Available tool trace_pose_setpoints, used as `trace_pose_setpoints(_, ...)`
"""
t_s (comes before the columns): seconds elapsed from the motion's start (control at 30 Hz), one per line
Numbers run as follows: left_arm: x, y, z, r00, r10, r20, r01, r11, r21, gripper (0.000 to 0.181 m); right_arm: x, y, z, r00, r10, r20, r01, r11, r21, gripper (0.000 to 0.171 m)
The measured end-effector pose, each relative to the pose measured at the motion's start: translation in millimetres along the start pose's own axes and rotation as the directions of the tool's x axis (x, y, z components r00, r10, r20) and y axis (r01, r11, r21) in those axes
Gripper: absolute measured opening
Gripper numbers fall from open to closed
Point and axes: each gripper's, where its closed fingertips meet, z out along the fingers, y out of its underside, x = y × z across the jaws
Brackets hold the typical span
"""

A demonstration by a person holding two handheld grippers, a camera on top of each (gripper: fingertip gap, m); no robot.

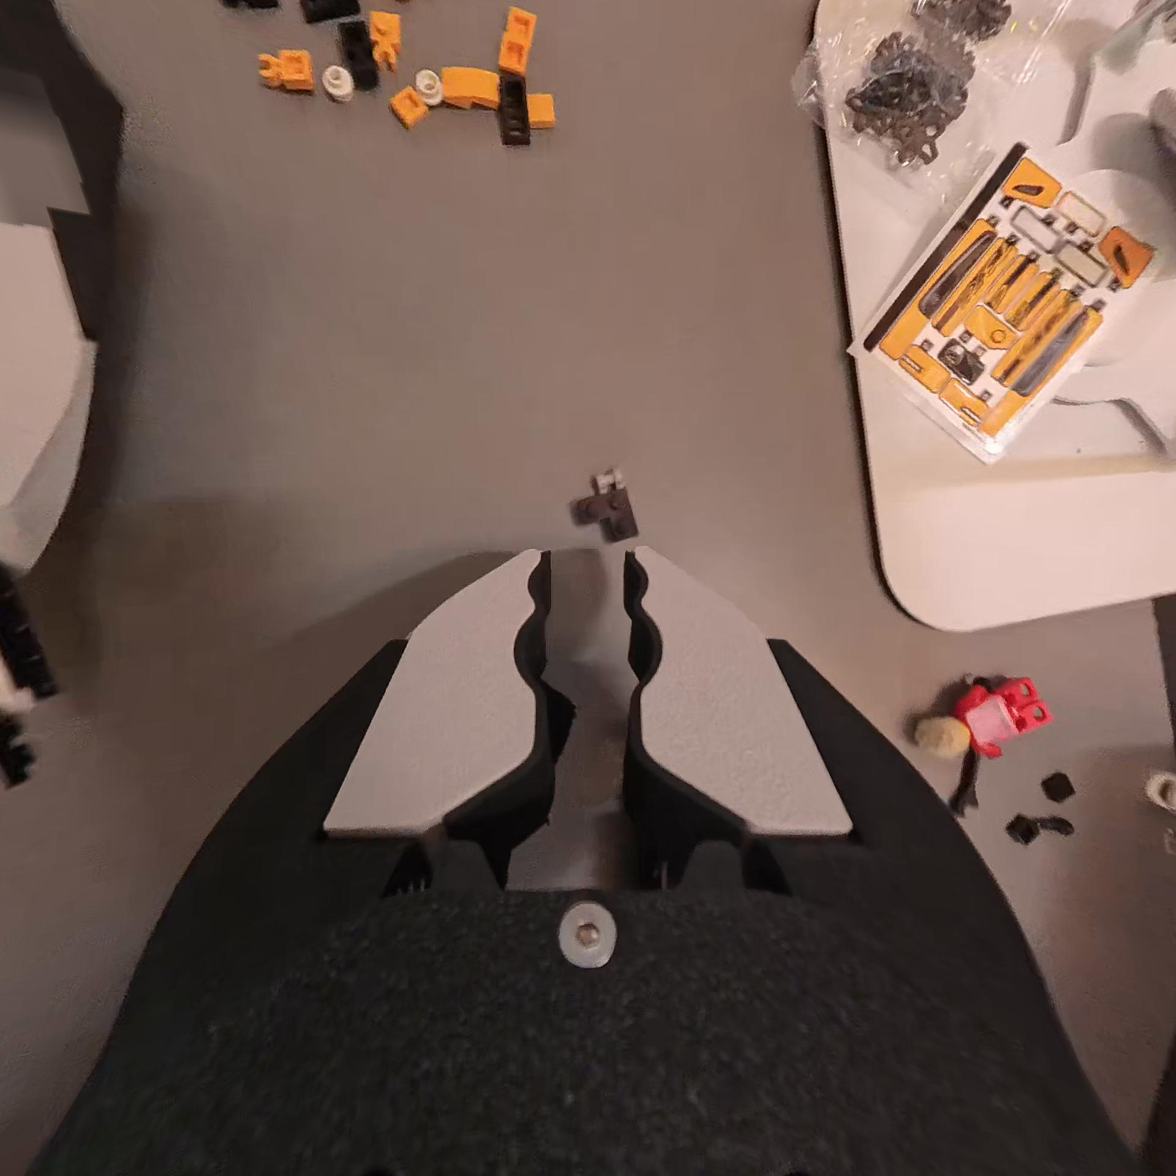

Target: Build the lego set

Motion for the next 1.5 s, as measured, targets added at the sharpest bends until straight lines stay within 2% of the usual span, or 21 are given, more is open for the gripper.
trace_pose_setpoints(0.13,-1,1,0,1.000,-0.011,0.003,0.011,1.000,-0.006,0.010,7,2,16,0.998,0.009,0.057,-0.005,0.998,-0.066,0.025)
trace_pose_setpoints(0.3,-11,12,0,0.997,-0.048,0.060,0.053,0.996,-0.071,0.010,1,-1,20,0.990,0.003,0.141,0.008,0.997,-0.072,0.016)
trace_pose_setpoints(0.43,-10,21,1,0.995,-0.044,0.084,0.056,0.989,-0.136,0.010,-29,-1,10,0.971,-0.012,0.238,0.021,0.999,-0.038,0.016)
trace_pose_setpoints(0.63,-9,27,-2,0.990,0.016,0.141,0.015,0.977,-0.214,0.016,-94,-2,-25,0.926,-0.064,0.372,0.039,0.996,0.075,0.016)
trace_pose_setpoints(0.9,-19,34,-20,0.966,0.129,0.225,-0.052,0.946,-0.319,0.020,-117,1,-34,0.932,-0.064,0.356,0.013,0.989,0.144,0.016)
trace_pose_setpoints(0.97,-20,28,-28,0.958,0.165,0.236,-0.087,0.947,-0.308,0.021,-121,-3,-37,0.935,-0.087,0.344,0.028,0.985,0.172,0.016)
trace_pose_setpoints(1.07,-11,5,-32,0.948,0.246,0.203,-0.207,0.958,-0.197,0.018,-129,-11,-44,0.927,-0.113,0.358,0.037,0.976,0.214,0.016)
trace_pose_setpoints(1.13,-1,-4,-32,0.888,0.416,0.194,-0.385,0.905,-0.179,0.016,-135,-14,-48,0.908,-0.089,0.410,-0.007,0.974,0.228,0.016)
trace_pose_setpoints(1.27,12,-4,-28,0.650,0.733,0.200,-0.688,0.679,-0.256,0.017,-139,-18,-58,0.846,-0.038,0.532,-0.114,0.961,0.251,0.016)
trace_pose_setpoints(1.33,20,-5,-24,0.564,0.801,0.200,-0.758,0.599,-0.257,0.019,-144,-19,-64,0.801,-0.023,0.598,-0.159,0.955,0.249,0.016)
trace_pose_setpoints(1.5,34,-6,-18,0.431,0.880,0.202,-0.847,0.471,-0.247,0.018,-153,-21,-69,0.698,0.014,0.716,-0.228,0.952,0.204,0.016)
